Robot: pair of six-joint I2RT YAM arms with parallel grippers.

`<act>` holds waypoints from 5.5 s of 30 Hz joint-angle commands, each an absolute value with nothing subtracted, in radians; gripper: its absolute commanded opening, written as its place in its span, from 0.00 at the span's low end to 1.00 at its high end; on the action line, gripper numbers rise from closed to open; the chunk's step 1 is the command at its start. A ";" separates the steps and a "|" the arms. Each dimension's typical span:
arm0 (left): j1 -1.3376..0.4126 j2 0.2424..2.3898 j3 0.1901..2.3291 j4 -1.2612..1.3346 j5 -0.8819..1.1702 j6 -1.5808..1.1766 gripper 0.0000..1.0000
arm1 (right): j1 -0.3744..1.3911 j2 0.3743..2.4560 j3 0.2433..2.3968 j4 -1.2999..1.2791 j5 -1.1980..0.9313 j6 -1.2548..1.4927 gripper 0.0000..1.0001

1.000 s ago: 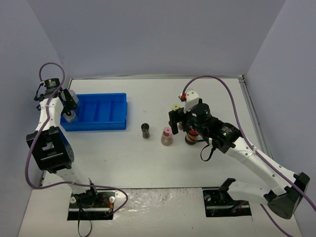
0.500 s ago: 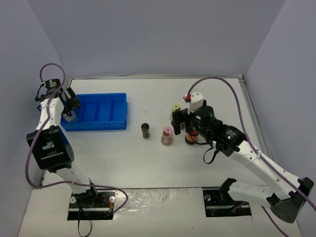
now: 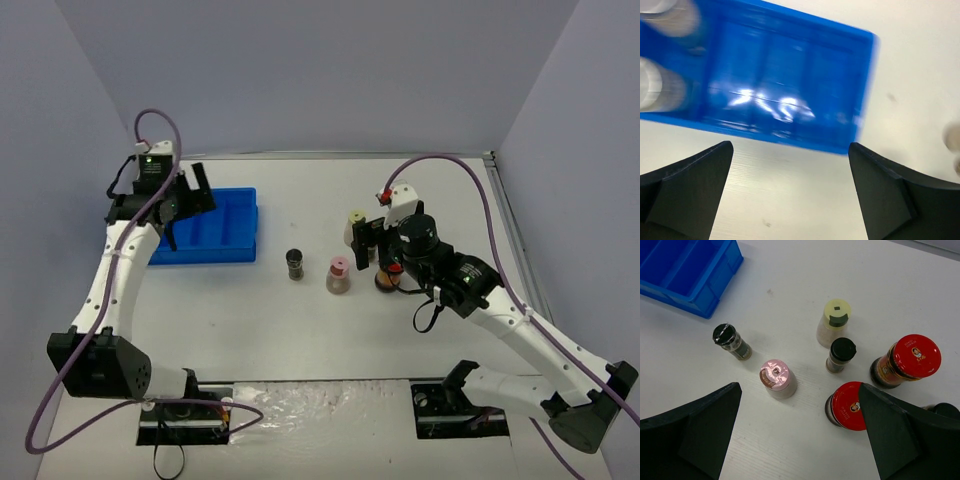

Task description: Organize the condiment bottles

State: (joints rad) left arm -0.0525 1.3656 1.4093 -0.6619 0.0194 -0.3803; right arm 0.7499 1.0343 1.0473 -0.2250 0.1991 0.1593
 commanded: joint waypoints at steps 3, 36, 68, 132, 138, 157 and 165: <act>-0.413 1.264 1.323 -0.517 0.051 -0.455 0.97 | 0.741 0.983 1.088 -0.198 0.347 0.184 1.00; -0.905 1.864 1.607 -0.524 -0.043 -0.394 0.61 | 0.719 0.728 0.981 -0.381 0.731 0.382 1.00; -0.099 1.598 1.772 -0.706 -0.140 -0.317 0.12 | 0.719 0.875 1.069 -0.346 0.607 0.294 1.00; -0.106 1.310 1.355 -0.719 0.069 -0.367 0.97 | 0.482 1.799 1.548 -0.230 0.083 0.045 0.96; -0.168 1.112 1.190 -0.704 0.110 -0.361 0.97 | 0.466 1.885 1.571 -0.216 0.038 0.010 0.91; -0.172 0.938 1.106 -0.733 0.122 -0.321 0.97 | 0.581 1.757 1.451 -0.168 0.048 -0.050 0.07; -0.171 0.946 1.139 -0.725 0.118 -0.256 0.97 | 0.752 1.549 1.246 -0.169 0.089 0.013 0.06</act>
